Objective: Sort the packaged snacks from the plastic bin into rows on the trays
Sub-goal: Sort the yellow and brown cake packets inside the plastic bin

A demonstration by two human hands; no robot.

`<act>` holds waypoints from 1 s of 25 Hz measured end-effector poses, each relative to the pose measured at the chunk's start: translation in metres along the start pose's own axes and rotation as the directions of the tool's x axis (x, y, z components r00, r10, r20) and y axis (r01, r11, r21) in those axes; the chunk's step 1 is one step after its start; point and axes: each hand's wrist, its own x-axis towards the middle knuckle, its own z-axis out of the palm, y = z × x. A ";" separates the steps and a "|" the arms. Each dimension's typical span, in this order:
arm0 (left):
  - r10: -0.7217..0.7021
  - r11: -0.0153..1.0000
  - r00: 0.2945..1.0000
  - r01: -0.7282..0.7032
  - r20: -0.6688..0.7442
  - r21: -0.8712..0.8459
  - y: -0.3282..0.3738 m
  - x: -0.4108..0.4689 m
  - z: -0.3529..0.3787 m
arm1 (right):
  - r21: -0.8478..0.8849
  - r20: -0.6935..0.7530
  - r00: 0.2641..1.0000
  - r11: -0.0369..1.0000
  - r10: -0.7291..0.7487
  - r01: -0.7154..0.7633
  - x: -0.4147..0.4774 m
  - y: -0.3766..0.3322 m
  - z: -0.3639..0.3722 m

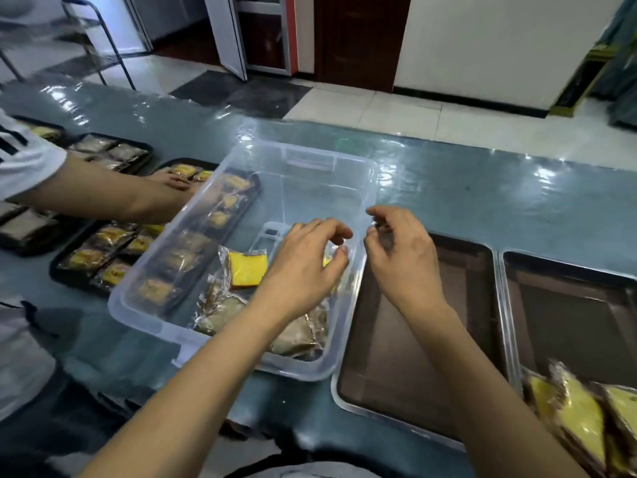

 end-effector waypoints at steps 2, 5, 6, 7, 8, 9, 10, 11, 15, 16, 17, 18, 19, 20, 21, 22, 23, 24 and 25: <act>-0.031 0.999 0.999 0.030 0.021 0.030 -0.036 0.002 -0.016 | 0.000 0.015 1.000 1.000 0.018 -0.018 0.006 -0.015 0.019; -0.071 0.993 0.997 0.068 0.037 0.092 -0.085 0.005 -0.033 | 0.006 0.037 0.998 0.999 0.044 -0.044 0.015 -0.029 0.042; -0.083 0.990 0.996 0.077 0.044 0.116 -0.099 0.008 -0.036 | 0.012 0.046 0.998 0.999 0.049 -0.049 0.018 -0.031 0.049; -0.093 0.986 0.994 0.085 0.053 0.140 -0.111 0.010 -0.039 | 0.011 0.059 0.997 0.998 0.053 -0.054 0.022 -0.033 0.056; -0.109 0.982 0.992 0.096 0.070 0.165 -0.123 0.013 -0.041 | 0.003 0.083 0.995 0.998 0.059 -0.060 0.026 -0.035 0.063; -0.128 0.975 0.987 0.108 0.095 0.192 -0.135 0.016 -0.042 | -0.017 0.117 0.991 0.998 0.070 -0.068 0.030 -0.036 0.072; -0.142 0.968 0.982 0.111 0.126 0.224 -0.145 0.019 -0.041 | -0.049 0.154 0.985 0.996 0.079 -0.073 0.035 -0.036 0.080; -0.144 0.961 0.977 0.100 0.157 0.256 -0.153 0.023 -0.039 | -0.084 0.192 0.978 0.994 0.086 -0.070 0.040 -0.037 0.088; -0.165 0.941 0.952 0.074 0.259 0.330 -0.174 0.038 -0.029 | -0.228 0.352 0.925 0.972 0.141 -0.062 0.067 -0.033 0.130; -0.189 0.930 0.940 0.080 0.283 0.358 -0.179 0.040 -0.026 | -0.278 0.397 0.901 0.958 0.176 -0.065 0.074 -0.029 0.141; -0.226 0.914 0.922 0.089 0.314 0.397 -0.184 0.041 -0.022 | -0.320 0.449 0.865 0.944 0.224 -0.079 0.078 -0.024 0.153; -0.271 0.893 0.897 0.097 0.351 0.440 -0.190 0.040 -0.019 | -0.355 0.505 0.816 0.929 0.281 -0.100 0.081 -0.018 0.165; -0.315 0.870 0.866 0.100 0.389 0.482 -0.196 0.038 -0.016 | -0.395 0.563 0.751 0.911 0.343 -0.120 0.081 -0.011 0.176; -0.353 0.850 0.834 0.096 0.423 0.519 -0.201 0.036 -0.013 | -0.445 0.615 0.678 0.887 0.403 -0.123 0.079 -0.004 0.186; -0.379 0.833 0.811 0.089 0.445 0.546 -0.206 0.034 -0.010 | -0.504 0.652 0.609 0.858 0.451 -0.096 0.075 0.004 0.194; -0.394 0.822 0.799 0.086 0.454 0.562 -0.211 0.032 -0.009 | -0.564 0.672 0.559 0.825 0.485 -0.039 0.069 0.012 0.199; -0.405 0.813 0.794 0.086 0.454 0.576 -0.215 0.032 -0.007 | -0.614 0.677 0.538 0.788 0.502 0.037 0.063 0.020 0.203; -0.419 0.802 0.789 0.089 0.449 0.591 -0.219 0.031 -0.006 | -0.654 0.675 0.534 0.747 0.508 0.116 0.057 0.027 0.206; -0.439 0.788 0.778 0.093 0.449 0.608 -0.222 0.031 -0.005 | -0.689 0.668 0.538 0.701 0.515 0.184 0.052 0.032 0.207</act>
